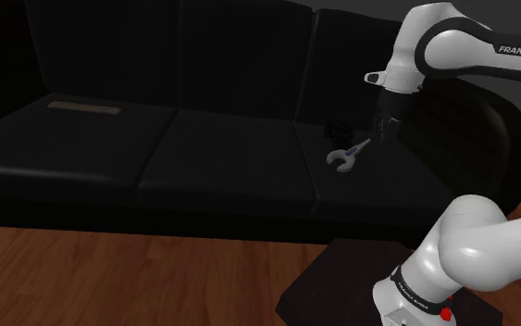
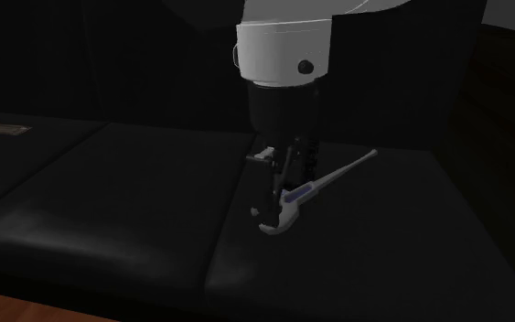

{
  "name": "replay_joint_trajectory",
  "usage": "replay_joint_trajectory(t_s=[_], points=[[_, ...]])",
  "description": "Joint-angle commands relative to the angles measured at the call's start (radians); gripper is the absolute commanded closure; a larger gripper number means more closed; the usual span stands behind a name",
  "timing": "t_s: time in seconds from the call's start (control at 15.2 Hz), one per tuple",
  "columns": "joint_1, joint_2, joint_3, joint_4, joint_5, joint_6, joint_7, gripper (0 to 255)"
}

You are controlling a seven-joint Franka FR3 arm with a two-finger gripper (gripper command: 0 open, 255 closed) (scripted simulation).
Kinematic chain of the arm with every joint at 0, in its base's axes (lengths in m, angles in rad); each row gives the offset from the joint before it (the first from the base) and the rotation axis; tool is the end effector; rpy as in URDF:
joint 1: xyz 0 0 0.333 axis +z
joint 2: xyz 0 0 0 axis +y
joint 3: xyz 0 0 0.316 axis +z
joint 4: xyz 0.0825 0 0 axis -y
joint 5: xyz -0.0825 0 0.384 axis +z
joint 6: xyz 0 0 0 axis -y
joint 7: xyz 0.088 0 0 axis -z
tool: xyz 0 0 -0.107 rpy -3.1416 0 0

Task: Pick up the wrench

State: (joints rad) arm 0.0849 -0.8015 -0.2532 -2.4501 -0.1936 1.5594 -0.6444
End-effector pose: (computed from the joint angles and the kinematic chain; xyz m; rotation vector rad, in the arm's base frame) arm 0.2946 -0.0868 0.5400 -2.9871 -0.8730 0.1579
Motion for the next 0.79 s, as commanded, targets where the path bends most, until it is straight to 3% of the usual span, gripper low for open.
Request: replay_joint_trajectory(t_s=[0.0, 0.73], points=[[0.017, 0.018, -0.048, -0.002, -0.077, 0.025, -0.138, 0], [0.13, 0.189, -0.315, 0.023, -0.414, 0.313, -0.784, 0]])
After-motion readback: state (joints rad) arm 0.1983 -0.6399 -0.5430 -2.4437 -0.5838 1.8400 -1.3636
